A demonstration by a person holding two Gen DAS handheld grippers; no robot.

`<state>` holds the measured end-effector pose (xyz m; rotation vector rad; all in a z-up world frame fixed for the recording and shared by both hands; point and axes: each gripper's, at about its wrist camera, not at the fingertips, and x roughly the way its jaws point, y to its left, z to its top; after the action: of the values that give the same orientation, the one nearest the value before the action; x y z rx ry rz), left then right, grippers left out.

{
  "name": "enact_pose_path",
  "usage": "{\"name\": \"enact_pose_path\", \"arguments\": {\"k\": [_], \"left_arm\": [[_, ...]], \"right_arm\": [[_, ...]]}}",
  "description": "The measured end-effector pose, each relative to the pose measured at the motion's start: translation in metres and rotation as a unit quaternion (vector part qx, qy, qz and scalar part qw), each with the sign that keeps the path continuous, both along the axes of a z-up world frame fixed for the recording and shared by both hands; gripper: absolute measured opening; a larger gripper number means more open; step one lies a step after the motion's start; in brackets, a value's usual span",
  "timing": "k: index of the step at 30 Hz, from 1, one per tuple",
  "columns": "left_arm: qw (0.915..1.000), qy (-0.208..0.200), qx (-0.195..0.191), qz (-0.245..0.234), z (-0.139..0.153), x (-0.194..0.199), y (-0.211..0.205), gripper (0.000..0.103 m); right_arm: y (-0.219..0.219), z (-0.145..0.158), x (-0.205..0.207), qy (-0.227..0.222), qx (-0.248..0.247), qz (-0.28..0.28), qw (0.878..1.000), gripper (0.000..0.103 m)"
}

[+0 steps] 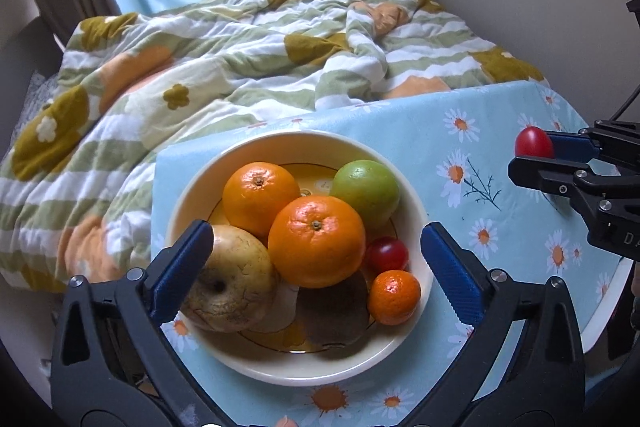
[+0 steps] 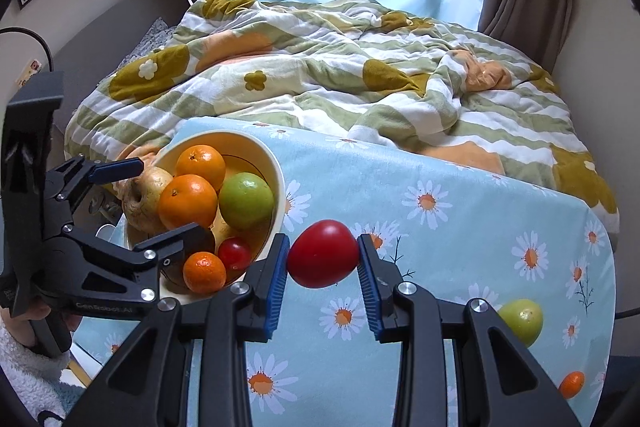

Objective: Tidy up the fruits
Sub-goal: 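Carry the large orange into the bowl and open the left tool while the right tool carries the tomato, then lower the red tomato into the bowl and open the right tool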

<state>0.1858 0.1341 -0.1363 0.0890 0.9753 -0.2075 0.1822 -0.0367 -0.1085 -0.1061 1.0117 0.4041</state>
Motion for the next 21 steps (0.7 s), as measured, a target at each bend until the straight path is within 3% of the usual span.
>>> {"name": "enact_pose_path", "arguments": {"k": [12,21], "left_arm": [[0.9973,0.008,-0.019,0.071,0.014,-0.025,0.026,0.103],[0.9936,0.014,-0.019,0.11,0.008,-0.036,0.039,0.103]], "right_arm": [[0.024,0.012,0.024,-0.012,0.008,0.071,0.997,0.031],[0.069,0.001,0.046,0.004,0.011,0.146,0.989,0.031]]}}
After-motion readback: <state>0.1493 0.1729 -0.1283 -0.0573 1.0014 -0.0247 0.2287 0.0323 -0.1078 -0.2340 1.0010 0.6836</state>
